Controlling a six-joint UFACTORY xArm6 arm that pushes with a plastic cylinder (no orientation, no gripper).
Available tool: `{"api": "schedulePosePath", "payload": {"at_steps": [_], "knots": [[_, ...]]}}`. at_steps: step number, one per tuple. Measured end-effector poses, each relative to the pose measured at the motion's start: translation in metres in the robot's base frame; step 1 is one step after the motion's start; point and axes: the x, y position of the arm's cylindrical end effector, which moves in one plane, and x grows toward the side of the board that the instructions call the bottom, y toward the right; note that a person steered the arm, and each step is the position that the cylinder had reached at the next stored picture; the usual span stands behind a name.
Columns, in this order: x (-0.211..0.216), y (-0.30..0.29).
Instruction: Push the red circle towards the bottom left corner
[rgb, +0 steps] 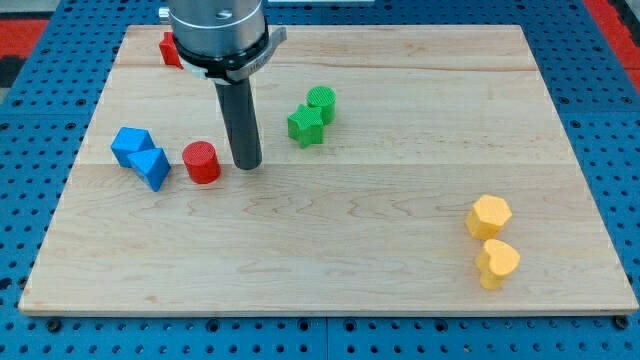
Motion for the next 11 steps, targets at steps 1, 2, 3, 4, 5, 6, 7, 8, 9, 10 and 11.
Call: {"api": "schedulePosePath", "payload": {"at_steps": [1,2,3,4,5,6,7,8,9,10,11], "knots": [[0.014,0.008],[0.033,0.009],[0.027,0.017],[-0.035,0.014],[-0.023,-0.029],[0.009,-0.044],[0.026,-0.066],[-0.007,-0.048],[-0.001,-0.081],[0.036,-0.085],[0.07,-0.105]]}}
